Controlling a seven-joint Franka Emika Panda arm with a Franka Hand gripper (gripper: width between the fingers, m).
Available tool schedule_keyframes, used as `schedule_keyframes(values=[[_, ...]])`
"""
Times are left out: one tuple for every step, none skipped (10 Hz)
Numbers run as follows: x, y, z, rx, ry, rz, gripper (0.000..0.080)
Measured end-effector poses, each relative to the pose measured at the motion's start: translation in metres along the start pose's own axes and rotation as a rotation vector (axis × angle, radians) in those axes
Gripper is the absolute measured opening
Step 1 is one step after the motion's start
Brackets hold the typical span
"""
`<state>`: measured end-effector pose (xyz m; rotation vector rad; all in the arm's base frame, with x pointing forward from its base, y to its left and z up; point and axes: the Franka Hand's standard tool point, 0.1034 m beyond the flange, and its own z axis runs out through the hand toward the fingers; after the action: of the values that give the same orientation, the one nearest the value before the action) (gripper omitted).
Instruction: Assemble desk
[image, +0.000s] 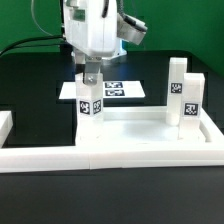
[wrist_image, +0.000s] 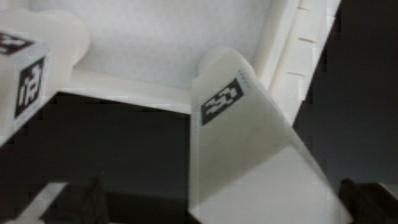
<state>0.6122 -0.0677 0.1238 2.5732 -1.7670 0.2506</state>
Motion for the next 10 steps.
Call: schedule_keyframes(values=[[-0.003,-0.011,-0.003,0.008,-0.016,-0.171,0.0649],[-0.009,-0.013,0.002,0.010,-0.032,-0.319,0.0649],[-0.018,-0.009,0.009,-0.002,-0.065,-0.461,0.0649],[-0.017,-0.009,0.009,0.002,-0.049,-0.500,0.0649],[-0.014,-0.008,0.009,-0.005,-0.043,-0.557,0.0649],[-0.011,-0.007,0.009,-0.013,-0.034,-0.639,0.0649],[-0.009,-0.006,0.008,-0.023,-0.025,-0.723,0.0649],[-0.007,-0.006,0.008,-0.030,-0.022,-0.778,0.0649],[-0.007,-0.003,0.008,-0.043,-0.039,-0.827,0.0649],[-0.012,0.006,0.006,-0.073,-0.172,-0.891,0.0649]])
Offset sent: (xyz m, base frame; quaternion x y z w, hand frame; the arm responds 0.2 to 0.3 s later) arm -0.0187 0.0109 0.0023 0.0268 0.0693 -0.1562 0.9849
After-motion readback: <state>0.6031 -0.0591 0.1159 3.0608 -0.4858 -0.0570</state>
